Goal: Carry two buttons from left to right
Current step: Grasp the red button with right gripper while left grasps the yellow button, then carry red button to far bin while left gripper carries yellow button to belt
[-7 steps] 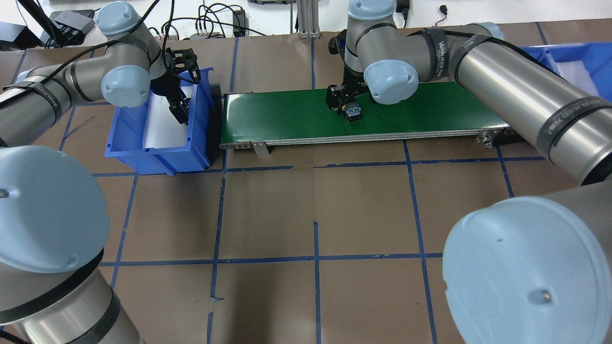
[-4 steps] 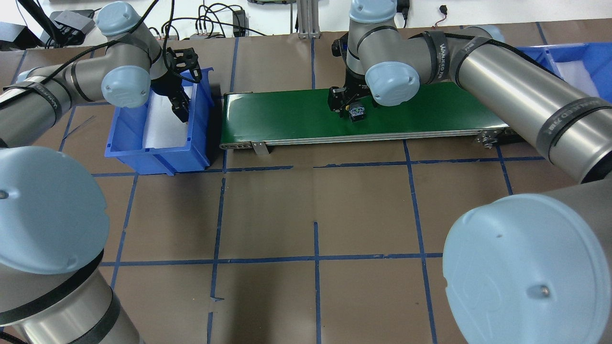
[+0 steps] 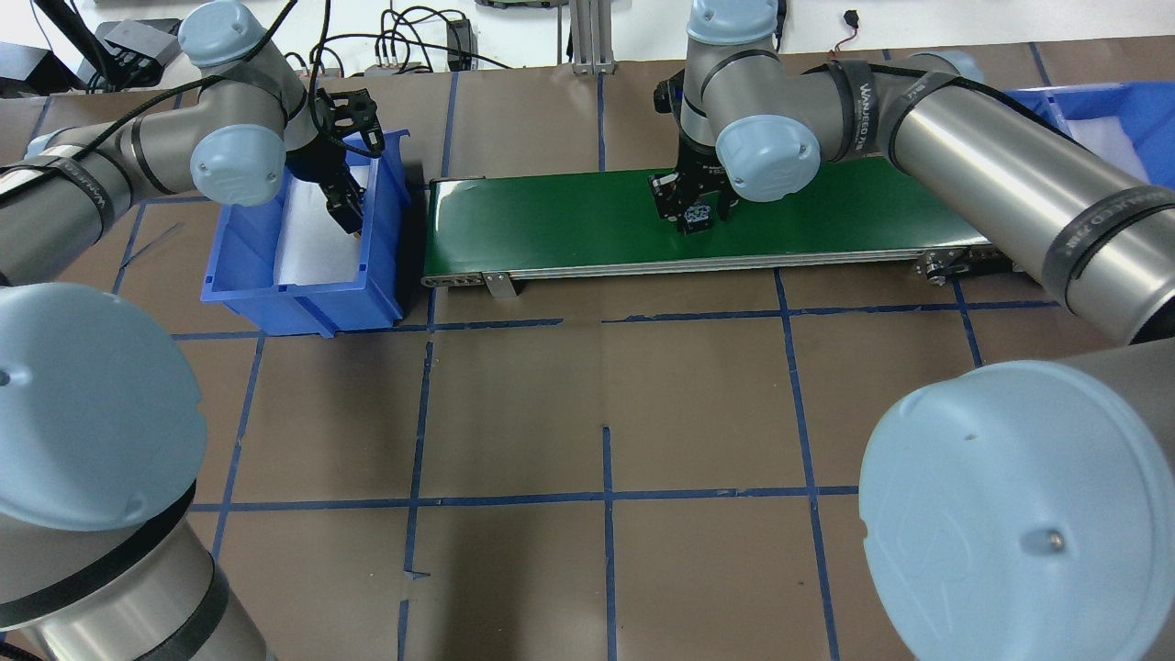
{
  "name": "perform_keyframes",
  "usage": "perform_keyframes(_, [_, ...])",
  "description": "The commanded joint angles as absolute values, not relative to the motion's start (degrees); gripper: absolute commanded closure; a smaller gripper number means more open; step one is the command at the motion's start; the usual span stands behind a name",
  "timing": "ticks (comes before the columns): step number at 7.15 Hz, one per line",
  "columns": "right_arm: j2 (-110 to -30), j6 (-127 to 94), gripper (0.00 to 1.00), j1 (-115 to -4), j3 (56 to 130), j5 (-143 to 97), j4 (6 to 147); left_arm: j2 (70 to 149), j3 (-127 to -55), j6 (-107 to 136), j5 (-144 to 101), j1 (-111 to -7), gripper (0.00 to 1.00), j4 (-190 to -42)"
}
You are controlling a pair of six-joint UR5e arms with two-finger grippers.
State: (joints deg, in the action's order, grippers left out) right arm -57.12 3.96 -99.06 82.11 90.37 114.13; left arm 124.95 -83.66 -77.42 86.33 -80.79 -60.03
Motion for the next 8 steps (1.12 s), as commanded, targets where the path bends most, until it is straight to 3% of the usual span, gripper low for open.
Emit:
perform_keyframes(1, [-57.2, 4.0, 0.93, -98.9, 82.0, 92.4, 113.1, 124.2, -83.7, -77.4, 86.7, -80.3, 0.29, -60.0])
perform_keyframes(4, [-58.8, 8.3, 0.93, -94.3, 81.3, 92.4, 112.0, 118.1, -83.6, -77.4, 86.8, -79.6, 0.3, -64.2])
perform_keyframes(8, [-64.7, 27.2, 0.92, -79.4, 81.6, 92.5, 107.2, 106.7, -82.4, -69.9, 86.6, -78.8, 0.3, -77.0])
